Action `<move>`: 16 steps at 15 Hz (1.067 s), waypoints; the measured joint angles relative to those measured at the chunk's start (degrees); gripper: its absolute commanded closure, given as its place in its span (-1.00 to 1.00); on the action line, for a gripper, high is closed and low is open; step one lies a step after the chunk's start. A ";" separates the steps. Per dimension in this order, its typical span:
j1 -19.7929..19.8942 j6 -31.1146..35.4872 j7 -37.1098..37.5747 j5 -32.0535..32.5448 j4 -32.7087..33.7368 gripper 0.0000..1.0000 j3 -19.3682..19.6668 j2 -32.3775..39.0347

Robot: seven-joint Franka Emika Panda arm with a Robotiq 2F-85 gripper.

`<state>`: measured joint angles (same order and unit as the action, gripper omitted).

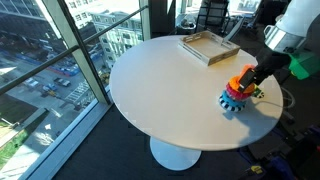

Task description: Put the orange ring on the table

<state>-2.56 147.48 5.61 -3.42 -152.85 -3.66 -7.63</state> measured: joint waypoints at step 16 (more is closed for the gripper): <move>-0.04 0.11 0.00 0.00 0.34 -0.46 0.00 -0.27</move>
<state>-2.60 147.60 5.61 -3.42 -152.52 -3.66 -7.90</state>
